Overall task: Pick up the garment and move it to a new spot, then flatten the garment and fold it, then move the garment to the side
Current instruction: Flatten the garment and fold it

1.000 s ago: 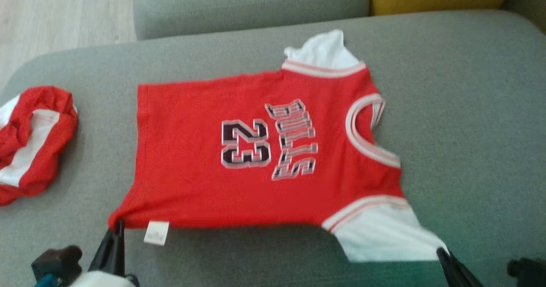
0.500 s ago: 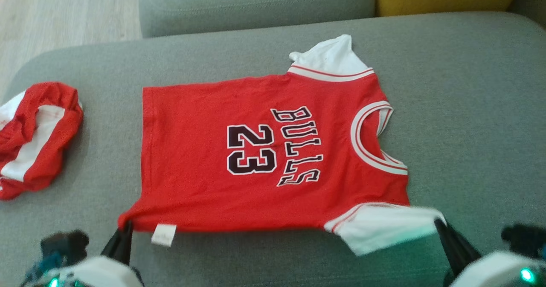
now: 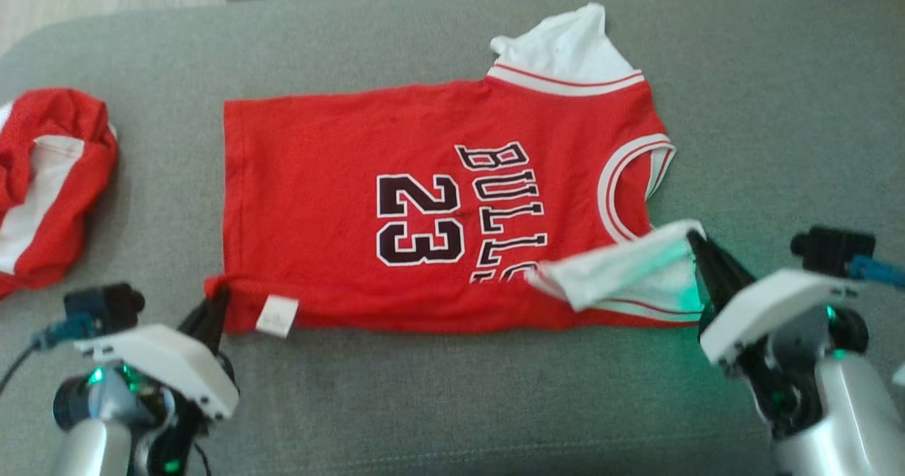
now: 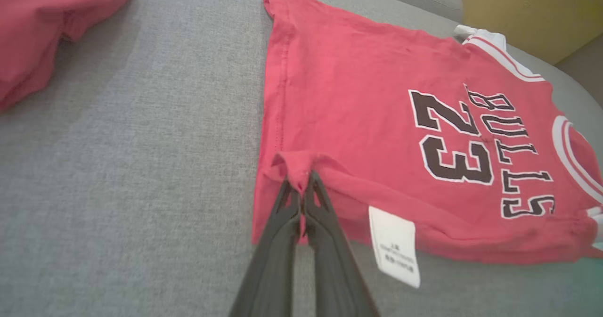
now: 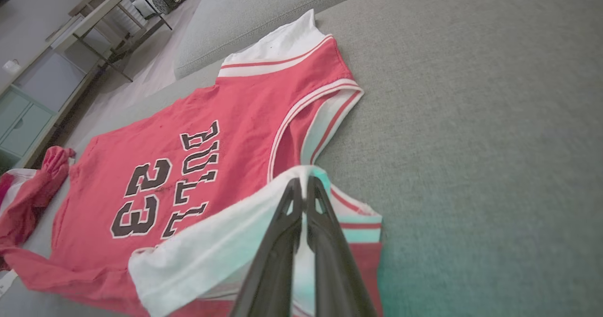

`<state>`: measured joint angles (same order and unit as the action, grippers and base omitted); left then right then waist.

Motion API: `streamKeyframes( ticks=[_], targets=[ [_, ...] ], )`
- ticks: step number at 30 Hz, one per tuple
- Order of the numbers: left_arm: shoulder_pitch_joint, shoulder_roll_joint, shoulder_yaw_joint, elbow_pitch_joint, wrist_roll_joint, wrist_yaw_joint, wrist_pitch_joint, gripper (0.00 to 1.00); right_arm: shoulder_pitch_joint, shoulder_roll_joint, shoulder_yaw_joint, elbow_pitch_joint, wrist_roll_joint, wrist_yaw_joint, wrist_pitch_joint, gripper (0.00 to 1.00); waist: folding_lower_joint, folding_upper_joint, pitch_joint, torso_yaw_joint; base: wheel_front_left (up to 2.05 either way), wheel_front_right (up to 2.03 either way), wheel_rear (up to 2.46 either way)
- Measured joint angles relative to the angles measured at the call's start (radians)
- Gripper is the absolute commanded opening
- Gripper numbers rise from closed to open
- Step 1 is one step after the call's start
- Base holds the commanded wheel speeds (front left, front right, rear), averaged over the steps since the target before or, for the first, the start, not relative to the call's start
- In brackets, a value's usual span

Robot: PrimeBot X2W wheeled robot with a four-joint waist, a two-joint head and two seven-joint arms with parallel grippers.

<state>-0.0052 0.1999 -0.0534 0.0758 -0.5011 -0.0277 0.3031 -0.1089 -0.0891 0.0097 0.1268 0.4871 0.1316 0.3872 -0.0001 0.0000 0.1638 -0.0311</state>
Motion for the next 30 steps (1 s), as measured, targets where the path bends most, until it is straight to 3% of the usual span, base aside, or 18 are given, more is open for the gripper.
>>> streamKeyframes(
  ticks=[13,14,15,16,22,26,30],
  targets=[
    [-0.119,-0.009,0.007,0.132,-0.063,-0.026,-0.009,0.00,-0.241,-0.104,0.166,0.249,0.097,0.000,-0.185,0.00,0.0000,0.0000,0.079,0.010,0.00,0.00,0.00],
    [-0.127,-0.012,0.007,0.141,-0.069,-0.027,-0.016,0.34,-0.248,-0.109,0.180,0.261,0.107,0.000,-0.198,0.29,0.0000,0.0000,0.081,0.012,0.00,0.00,0.00],
    [-0.132,-0.013,0.004,0.147,-0.069,-0.031,-0.019,0.91,-0.252,-0.112,0.190,0.269,0.118,0.000,-0.210,0.95,0.0000,0.0000,0.083,0.014,0.00,0.00,0.00],
    [-0.137,-0.014,0.003,0.154,-0.068,-0.034,-0.031,1.00,-0.253,-0.112,0.198,0.276,0.128,0.000,-0.226,1.00,0.0000,0.0000,0.085,0.015,0.00,0.00,0.00],
    [-0.142,-0.036,0.004,0.161,-0.036,-0.023,-0.163,1.00,-0.250,-0.126,0.245,0.268,0.130,0.000,-0.383,1.00,0.0000,0.0000,0.086,0.011,0.00,0.00,0.00],
    [-0.133,-0.053,0.007,0.129,0.031,0.016,-0.300,1.00,-0.241,-0.131,0.239,0.227,0.041,0.000,-0.517,1.00,0.0000,0.0000,0.080,0.007,0.00,0.00,0.00],
    [-0.109,-0.064,0.003,0.096,0.090,0.048,-0.401,1.00,-0.200,-0.127,0.199,0.186,-0.056,0.000,-0.578,1.00,0.0000,0.0000,0.075,0.006,0.00,0.00,0.00]
  ],
)
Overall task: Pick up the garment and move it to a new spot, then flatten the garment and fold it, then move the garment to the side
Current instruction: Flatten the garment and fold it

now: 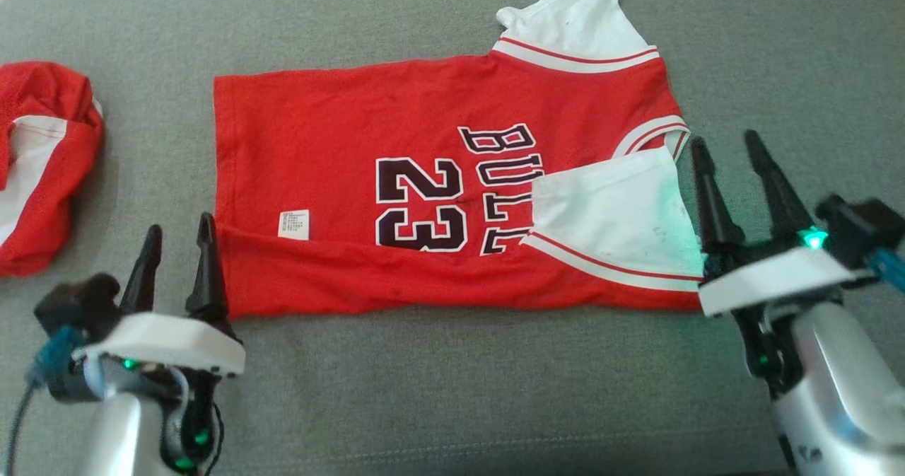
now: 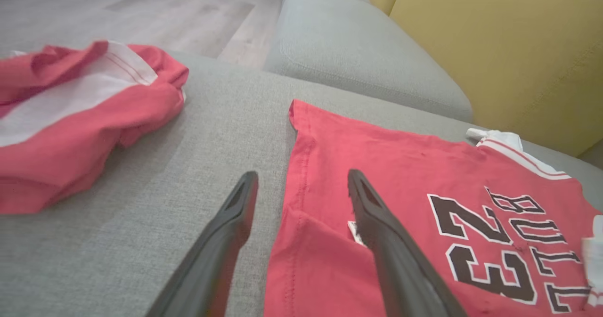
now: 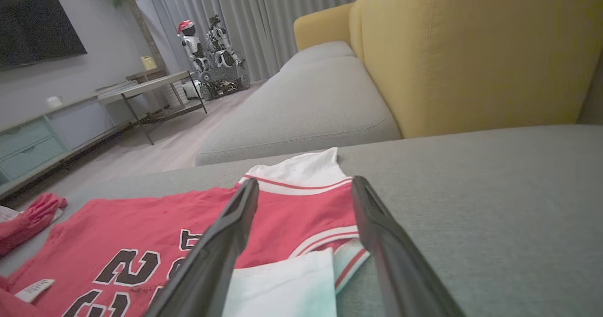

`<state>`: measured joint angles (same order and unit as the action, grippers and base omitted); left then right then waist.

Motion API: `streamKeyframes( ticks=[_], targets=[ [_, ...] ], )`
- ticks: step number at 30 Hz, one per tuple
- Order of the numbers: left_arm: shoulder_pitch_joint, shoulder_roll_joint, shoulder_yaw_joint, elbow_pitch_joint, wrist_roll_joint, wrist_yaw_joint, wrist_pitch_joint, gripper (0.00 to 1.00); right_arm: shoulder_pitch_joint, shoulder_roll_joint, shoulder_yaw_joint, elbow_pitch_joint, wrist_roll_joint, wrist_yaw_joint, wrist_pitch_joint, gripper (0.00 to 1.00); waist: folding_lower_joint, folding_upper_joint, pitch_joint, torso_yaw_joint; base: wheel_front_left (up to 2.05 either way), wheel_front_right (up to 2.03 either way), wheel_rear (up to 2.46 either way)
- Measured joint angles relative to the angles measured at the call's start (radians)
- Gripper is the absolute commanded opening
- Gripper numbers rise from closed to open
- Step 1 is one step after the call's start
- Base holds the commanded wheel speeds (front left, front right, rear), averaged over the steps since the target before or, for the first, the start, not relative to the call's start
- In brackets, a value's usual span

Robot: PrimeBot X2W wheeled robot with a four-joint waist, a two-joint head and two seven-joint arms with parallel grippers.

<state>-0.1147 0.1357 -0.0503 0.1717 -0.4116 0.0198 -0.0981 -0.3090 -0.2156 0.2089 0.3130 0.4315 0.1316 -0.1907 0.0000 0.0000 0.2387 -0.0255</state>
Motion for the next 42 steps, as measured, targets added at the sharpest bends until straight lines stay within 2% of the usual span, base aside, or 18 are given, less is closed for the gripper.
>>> streamKeyframes(
  ticks=[3,7,14,22,33,42],
  targets=[
    [0.029,-0.009,-0.012,-0.034,0.060,0.033,-0.080,1.00,0.052,0.021,-0.050,-0.053,-0.092,0.000,-0.021,1.00,0.0000,0.0000,-0.008,0.001,0.00,0.00,0.00],
    [0.061,-0.010,-0.034,-0.074,0.129,0.062,-0.130,1.00,0.125,0.061,-0.090,-0.131,-0.183,0.000,-0.022,1.00,0.0000,0.0000,-0.027,0.003,0.00,0.00,0.00],
    [0.154,-0.009,-0.058,-0.095,0.181,0.086,-0.143,1.00,0.278,0.111,-0.131,-0.218,-0.227,0.000,0.014,1.00,0.0000,0.0000,-0.060,0.005,0.00,0.00,0.00],
    [0.171,-0.009,-0.066,-0.083,0.180,0.086,-0.142,1.00,0.305,0.138,-0.154,-0.267,-0.225,0.000,0.044,1.00,0.0000,0.0000,-0.076,0.006,0.00,0.00,0.00],
    [0.169,-0.002,-0.077,-0.068,0.173,0.084,-0.132,1.00,0.321,0.144,-0.158,-0.270,-0.220,0.000,0.059,1.00,0.0000,0.0000,-0.071,0.009,0.00,0.00,0.00],
    [0.037,0.016,-0.112,0.025,0.165,0.031,-0.099,1.00,0.226,0.144,-0.181,-0.106,-0.221,0.000,0.119,1.00,0.0000,0.0000,-0.028,0.016,0.00,0.00,0.00]
  ],
)
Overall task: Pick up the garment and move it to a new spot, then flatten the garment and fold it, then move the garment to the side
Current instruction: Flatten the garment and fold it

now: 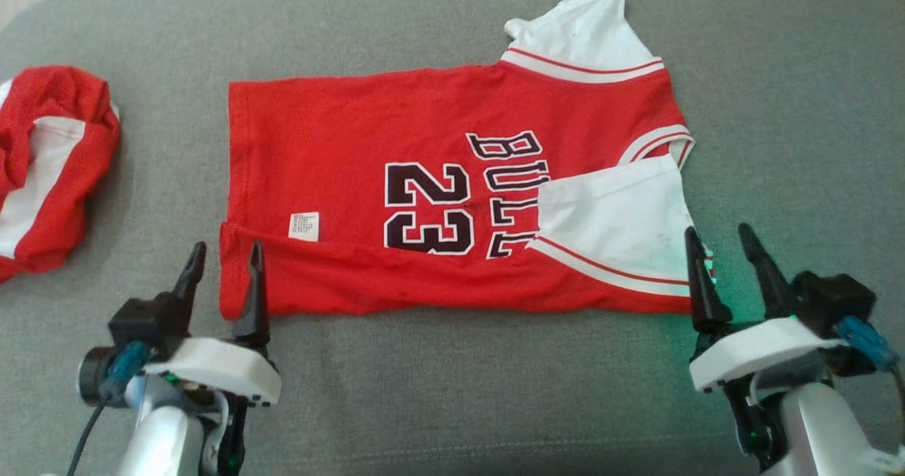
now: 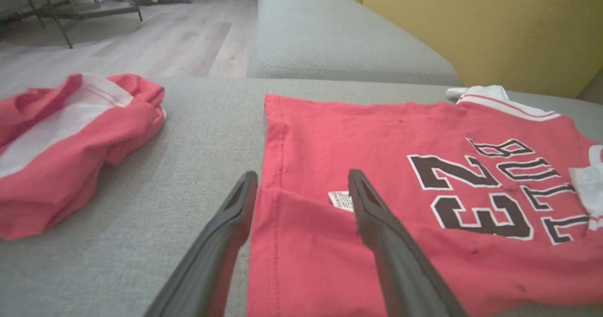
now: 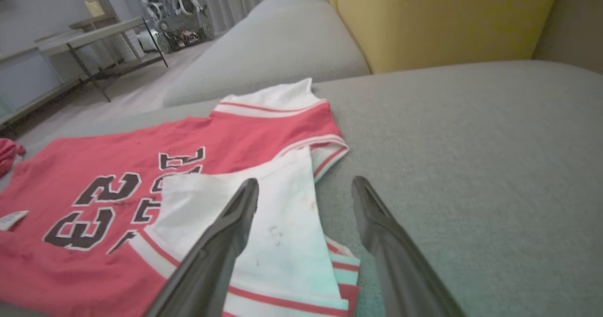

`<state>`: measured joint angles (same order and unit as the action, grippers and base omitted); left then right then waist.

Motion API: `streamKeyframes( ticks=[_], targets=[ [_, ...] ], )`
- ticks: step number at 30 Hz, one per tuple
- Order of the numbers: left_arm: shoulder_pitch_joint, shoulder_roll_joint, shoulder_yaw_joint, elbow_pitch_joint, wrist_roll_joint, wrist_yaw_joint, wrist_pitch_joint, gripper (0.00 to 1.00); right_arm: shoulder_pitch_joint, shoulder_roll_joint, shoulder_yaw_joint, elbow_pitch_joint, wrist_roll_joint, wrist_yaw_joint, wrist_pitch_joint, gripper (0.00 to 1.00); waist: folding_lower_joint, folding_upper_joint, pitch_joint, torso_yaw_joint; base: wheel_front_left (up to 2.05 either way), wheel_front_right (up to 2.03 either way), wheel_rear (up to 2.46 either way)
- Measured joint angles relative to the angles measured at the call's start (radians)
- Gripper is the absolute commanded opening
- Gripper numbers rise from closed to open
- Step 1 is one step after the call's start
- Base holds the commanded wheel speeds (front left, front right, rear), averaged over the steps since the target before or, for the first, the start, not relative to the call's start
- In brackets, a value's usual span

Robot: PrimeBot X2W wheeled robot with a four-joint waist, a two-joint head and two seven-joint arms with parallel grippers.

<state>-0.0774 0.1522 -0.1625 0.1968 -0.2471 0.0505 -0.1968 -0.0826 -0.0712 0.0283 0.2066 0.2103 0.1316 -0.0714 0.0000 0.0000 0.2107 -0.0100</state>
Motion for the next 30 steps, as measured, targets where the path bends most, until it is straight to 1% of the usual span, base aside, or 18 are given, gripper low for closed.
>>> streamKeyframes(
  ticks=[2,6,14,16,17,18,19,21,22,26,30],
  targets=[
    [-0.017,-0.002,-0.007,0.045,-0.013,-0.016,0.003,1.00,-0.012,0.001,-0.001,0.043,-0.001,0.000,0.022,1.00,0.0000,0.0000,0.012,0.001,0.00,0.00,0.00],
    [-0.018,-0.009,-0.013,0.136,-0.044,-0.032,0.030,1.00,-0.012,0.010,-0.010,0.100,-0.001,0.000,0.057,1.00,0.0000,0.0000,0.034,-0.001,0.00,0.00,0.00],
    [-0.037,-0.024,-0.004,0.202,-0.096,-0.042,0.065,1.00,-0.010,0.019,-0.023,0.130,0.000,0.000,0.107,1.00,0.0000,0.0000,0.059,-0.008,0.00,0.00,0.00],
    [-0.048,-0.024,0.006,0.211,-0.114,-0.051,0.072,1.00,-0.011,0.020,-0.026,0.131,0.001,0.000,0.117,1.00,0.0000,0.0000,0.064,-0.009,0.00,0.00,0.00],
    [-0.053,-0.024,0.007,0.215,-0.118,-0.052,0.073,0.96,-0.013,0.020,-0.027,0.130,0.003,0.000,0.121,1.00,0.0000,0.0001,0.066,-0.009,0.00,0.00,0.00],
    [-0.056,-0.023,0.007,0.218,-0.118,-0.060,0.073,0.38,-0.013,0.020,-0.026,0.130,0.016,0.000,0.124,1.00,0.0000,0.0000,0.067,-0.009,0.00,0.00,0.00],
    [-0.058,-0.023,0.008,0.221,-0.118,-0.065,0.072,0.00,-0.015,0.021,-0.026,0.131,0.028,0.000,0.130,0.70,0.0000,0.0000,0.068,-0.008,0.00,0.00,0.00],
    [-0.060,-0.016,0.010,0.228,-0.118,-0.071,0.069,0.00,-0.018,0.020,-0.025,0.131,0.044,0.000,0.138,0.00,0.0000,0.0000,0.068,-0.007,0.00,0.00,0.00],
    [-0.060,-0.015,0.006,0.228,-0.118,-0.078,0.057,0.00,-0.020,0.020,-0.024,0.131,0.047,0.000,0.138,0.00,0.0000,0.0000,0.068,-0.006,0.00,0.00,0.00],
    [-0.059,-0.015,-0.006,0.227,-0.115,-0.077,0.018,0.00,-0.020,0.023,-0.013,0.128,0.071,0.000,0.136,0.00,0.0000,0.0000,0.064,-0.001,0.00,0.00,0.00],
    [-0.048,-0.015,-0.014,0.203,-0.115,-0.076,0.011,0.00,-0.006,0.023,-0.022,0.105,0.081,0.000,0.133,0.00,0.0000,0.0000,0.055,0.001,0.00,0.00,0.00]
  ],
)
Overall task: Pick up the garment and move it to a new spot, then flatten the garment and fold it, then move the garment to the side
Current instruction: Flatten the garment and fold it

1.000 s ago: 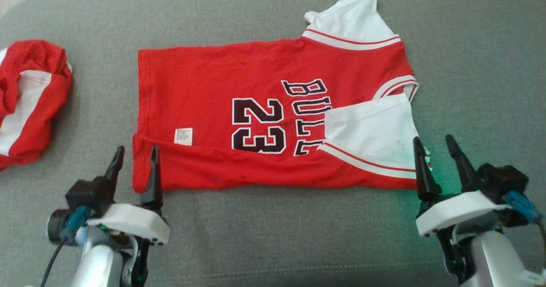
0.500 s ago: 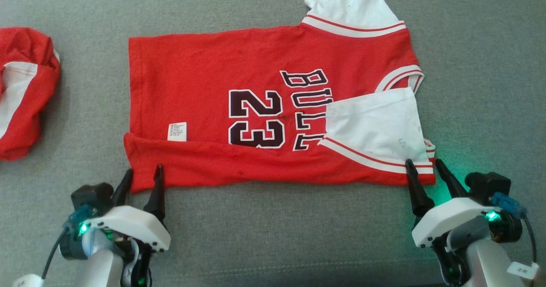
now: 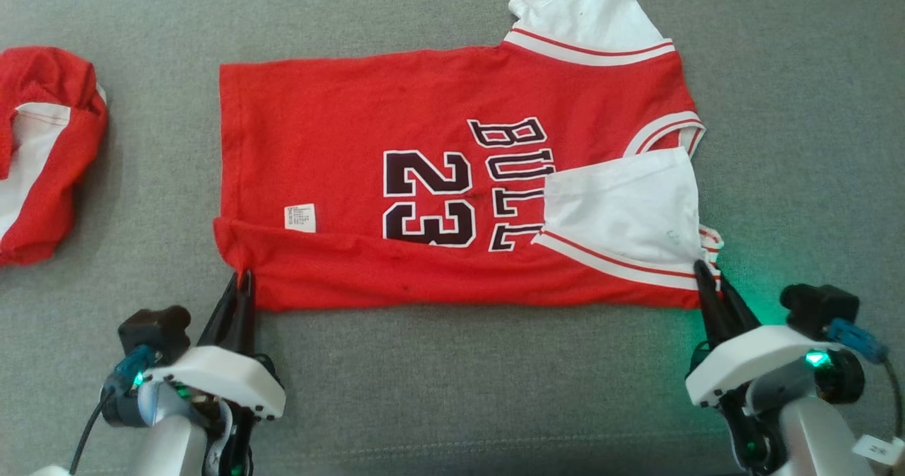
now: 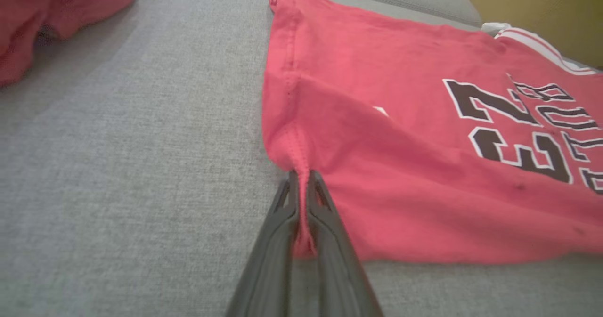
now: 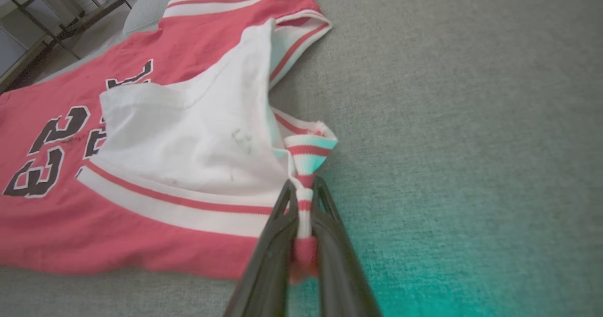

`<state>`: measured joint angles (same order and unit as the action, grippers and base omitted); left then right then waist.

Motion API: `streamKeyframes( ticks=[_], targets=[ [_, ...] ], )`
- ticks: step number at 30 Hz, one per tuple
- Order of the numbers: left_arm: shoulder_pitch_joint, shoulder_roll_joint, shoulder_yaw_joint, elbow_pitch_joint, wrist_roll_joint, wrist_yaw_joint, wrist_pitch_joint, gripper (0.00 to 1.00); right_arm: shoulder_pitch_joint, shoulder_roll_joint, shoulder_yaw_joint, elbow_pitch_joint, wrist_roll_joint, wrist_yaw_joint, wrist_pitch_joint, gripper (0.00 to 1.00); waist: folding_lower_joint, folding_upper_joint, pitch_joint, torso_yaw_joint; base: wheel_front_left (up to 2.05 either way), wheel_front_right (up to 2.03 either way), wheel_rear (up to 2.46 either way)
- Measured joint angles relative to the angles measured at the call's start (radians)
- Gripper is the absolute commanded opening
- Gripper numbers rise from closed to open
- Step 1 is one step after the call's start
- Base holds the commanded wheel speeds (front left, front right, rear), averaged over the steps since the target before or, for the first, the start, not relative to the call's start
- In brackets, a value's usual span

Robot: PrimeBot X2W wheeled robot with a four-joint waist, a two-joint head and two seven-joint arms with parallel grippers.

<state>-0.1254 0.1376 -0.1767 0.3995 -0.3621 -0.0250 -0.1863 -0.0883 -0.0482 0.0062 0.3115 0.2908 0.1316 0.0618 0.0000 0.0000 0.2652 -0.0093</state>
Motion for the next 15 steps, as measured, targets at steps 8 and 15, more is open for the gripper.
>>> streamKeyframes(
  ticks=[8,15],
  targets=[
    [0.085,0.023,0.000,-0.139,0.000,0.034,0.047,0.00,0.118,0.004,-0.044,-0.113,0.032,0.000,0.041,0.00,0.0000,0.0000,-0.034,0.008,0.00,0.00,0.00],
    [0.177,0.034,-0.003,-0.213,-0.003,0.053,0.107,0.00,0.223,0.005,-0.058,-0.180,0.067,0.000,0.068,0.00,0.0000,0.0000,-0.068,0.003,0.00,0.00,0.00]
  ],
)
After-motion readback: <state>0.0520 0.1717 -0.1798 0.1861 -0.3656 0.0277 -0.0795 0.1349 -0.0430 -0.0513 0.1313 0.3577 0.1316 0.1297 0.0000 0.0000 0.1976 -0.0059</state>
